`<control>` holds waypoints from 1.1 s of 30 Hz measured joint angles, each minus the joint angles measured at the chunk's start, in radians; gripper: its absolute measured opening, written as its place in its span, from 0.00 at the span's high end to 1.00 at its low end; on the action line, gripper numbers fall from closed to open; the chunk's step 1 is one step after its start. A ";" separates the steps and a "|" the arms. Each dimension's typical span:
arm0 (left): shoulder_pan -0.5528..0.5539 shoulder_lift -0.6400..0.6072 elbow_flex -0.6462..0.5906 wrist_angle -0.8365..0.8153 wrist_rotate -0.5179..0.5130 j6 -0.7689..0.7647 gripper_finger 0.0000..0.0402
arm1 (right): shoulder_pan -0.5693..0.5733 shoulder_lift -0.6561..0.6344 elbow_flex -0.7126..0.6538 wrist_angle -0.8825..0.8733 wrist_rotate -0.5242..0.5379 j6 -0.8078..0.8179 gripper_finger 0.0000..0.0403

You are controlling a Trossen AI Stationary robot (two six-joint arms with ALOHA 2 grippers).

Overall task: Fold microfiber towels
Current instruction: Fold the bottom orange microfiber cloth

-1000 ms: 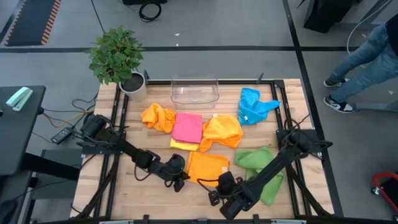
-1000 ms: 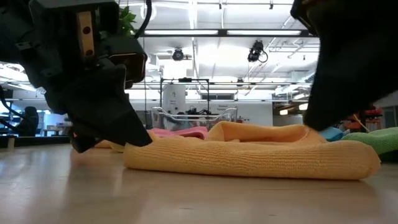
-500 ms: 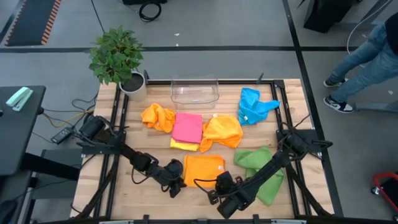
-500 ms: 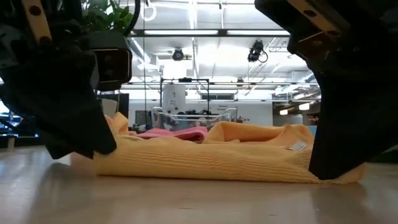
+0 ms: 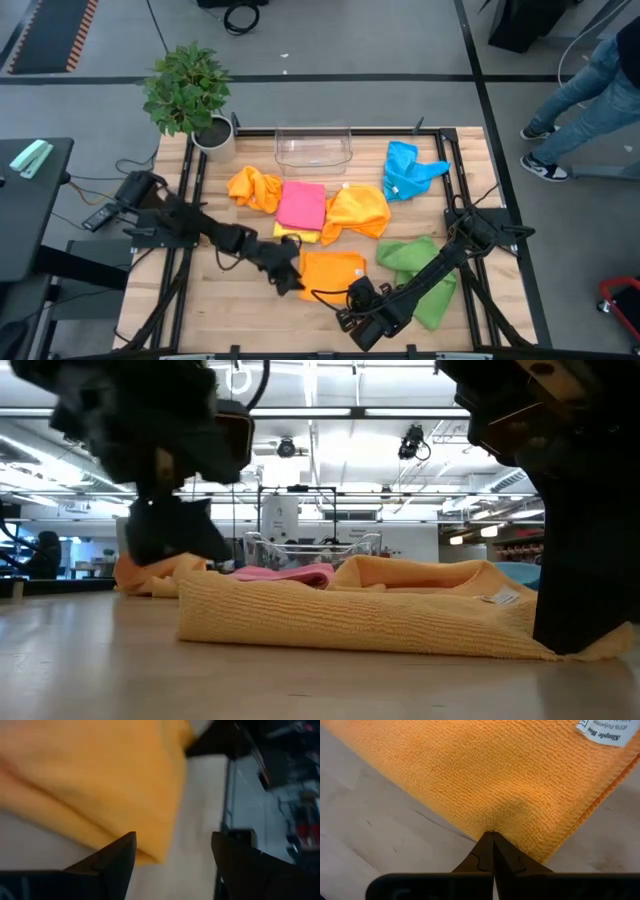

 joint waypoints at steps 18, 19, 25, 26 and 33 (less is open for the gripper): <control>0.143 -0.004 -0.061 -0.013 -0.022 -0.140 0.48 | 0.001 0.001 -0.001 0.020 0.002 -0.005 0.99; 0.143 0.004 -0.062 -0.014 -0.024 -0.140 0.48 | -0.002 0.001 -0.001 0.020 0.003 -0.005 0.99; 0.143 0.080 -0.062 0.119 -0.028 -0.163 0.47 | -0.002 0.002 -0.001 0.020 0.003 -0.006 0.99; 0.143 0.086 -0.061 0.132 -0.028 -0.164 0.47 | -0.001 0.002 -0.001 0.020 0.003 -0.006 0.99; 0.151 0.108 -0.061 0.112 -0.043 -0.156 0.52 | -0.001 0.002 -0.001 0.021 0.005 -0.006 0.99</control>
